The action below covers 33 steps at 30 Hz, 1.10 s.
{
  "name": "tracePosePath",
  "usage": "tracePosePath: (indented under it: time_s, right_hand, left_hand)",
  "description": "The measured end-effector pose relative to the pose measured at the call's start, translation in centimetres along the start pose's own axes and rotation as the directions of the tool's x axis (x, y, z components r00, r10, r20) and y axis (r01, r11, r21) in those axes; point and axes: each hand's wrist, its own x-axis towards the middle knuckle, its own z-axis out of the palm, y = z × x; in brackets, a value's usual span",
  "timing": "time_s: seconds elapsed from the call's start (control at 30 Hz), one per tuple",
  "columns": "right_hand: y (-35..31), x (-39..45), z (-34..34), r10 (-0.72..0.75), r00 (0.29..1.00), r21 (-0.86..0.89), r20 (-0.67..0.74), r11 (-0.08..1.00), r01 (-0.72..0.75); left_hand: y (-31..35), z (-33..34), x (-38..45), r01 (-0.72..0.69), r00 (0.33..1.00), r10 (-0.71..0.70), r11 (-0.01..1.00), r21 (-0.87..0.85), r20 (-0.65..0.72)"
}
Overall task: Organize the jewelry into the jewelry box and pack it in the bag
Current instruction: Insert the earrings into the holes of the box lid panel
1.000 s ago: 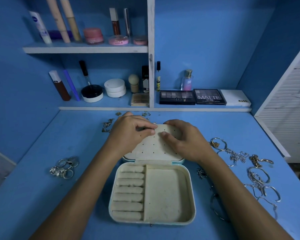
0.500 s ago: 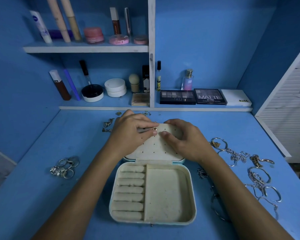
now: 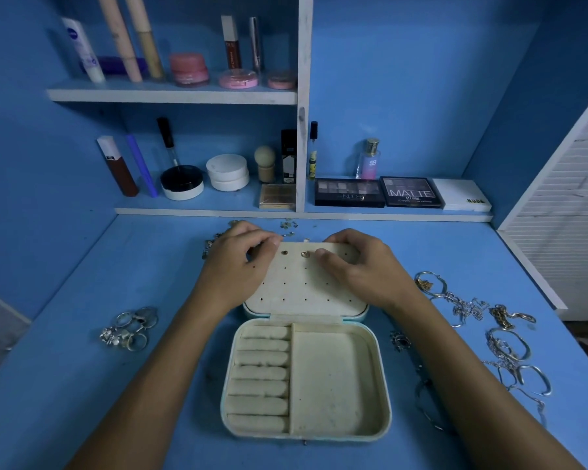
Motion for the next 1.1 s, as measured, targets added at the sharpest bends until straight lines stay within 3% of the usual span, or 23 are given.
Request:
tracePosePath:
  time_s: [0.4,0.67,0.87,1.1]
  right_hand:
    - [-1.2,1.3,0.4,0.116,0.993,-0.034,0.024,0.993,-0.115]
    - [-0.9,1.3,0.7,0.099,0.995,0.022,-0.009,0.995,-0.099]
    - [-0.8,1.4,0.8,0.097,0.995,-0.022,-0.022,0.995,-0.098]
    - [-0.6,1.5,1.0,0.091,0.995,-0.092,-0.041,0.991,-0.094]
  left_hand:
    - [-0.3,-0.1,0.3,0.031,0.999,-0.030,0.999,-0.022,0.024]
    - [0.2,-0.4,2.1,0.043,0.998,-0.042,0.999,-0.016,0.053]
    - [0.1,-0.5,5.6,-0.054,0.983,0.038,0.995,0.089,0.182]
    - [-0.8,1.0,8.9,-0.204,0.920,0.081,0.934,0.292,0.383]
